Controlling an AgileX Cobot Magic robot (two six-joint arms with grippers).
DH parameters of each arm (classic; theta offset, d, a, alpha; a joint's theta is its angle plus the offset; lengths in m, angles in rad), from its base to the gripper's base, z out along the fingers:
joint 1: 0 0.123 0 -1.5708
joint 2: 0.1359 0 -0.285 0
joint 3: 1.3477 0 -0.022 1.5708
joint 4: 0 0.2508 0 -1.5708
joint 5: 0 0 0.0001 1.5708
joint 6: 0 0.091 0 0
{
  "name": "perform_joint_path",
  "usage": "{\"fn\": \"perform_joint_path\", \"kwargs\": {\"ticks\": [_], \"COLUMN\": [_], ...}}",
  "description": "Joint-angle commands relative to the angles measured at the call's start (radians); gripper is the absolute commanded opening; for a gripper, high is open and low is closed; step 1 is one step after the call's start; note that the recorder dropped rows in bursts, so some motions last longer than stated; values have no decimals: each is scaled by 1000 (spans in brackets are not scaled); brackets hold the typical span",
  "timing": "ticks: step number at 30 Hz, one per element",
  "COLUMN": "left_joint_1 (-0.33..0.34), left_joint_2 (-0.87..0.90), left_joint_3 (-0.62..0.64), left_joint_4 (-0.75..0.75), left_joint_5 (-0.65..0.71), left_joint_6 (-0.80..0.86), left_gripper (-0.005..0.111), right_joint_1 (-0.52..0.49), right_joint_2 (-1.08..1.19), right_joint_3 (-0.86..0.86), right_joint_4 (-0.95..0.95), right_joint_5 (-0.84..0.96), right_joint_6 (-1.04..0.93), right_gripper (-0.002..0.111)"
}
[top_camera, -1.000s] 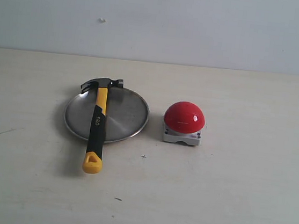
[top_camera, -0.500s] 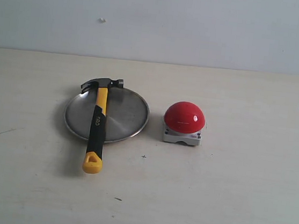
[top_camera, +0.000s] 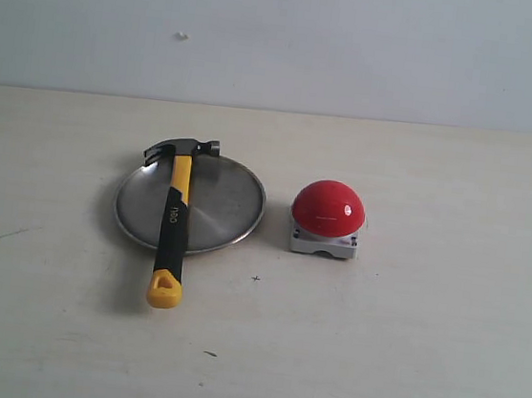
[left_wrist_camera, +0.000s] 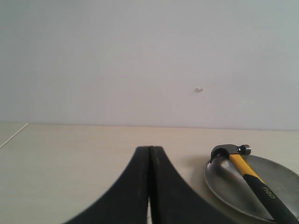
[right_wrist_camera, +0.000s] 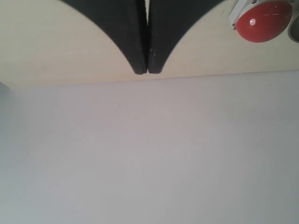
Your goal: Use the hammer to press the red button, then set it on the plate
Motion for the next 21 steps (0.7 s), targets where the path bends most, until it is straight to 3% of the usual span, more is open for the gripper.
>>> {"fn": "perform_joint_path", "kwargs": {"ticks": [1, 21], "left_joint_1": [-5, -5], "left_joint_2": [-4, -4], "left_joint_3": [3, 3], "left_joint_4": [4, 4], "left_joint_5": [-8, -8], "left_joint_6": [-6, -6], "left_gripper": [0, 0], "right_joint_1": [1, 1], "right_joint_2": [-6, -6], "right_joint_3": [5, 5], "right_joint_4": [-12, -12], "right_joint_5": [0, -14], "right_joint_6": [3, 5], "right_gripper": [0, 0]}}
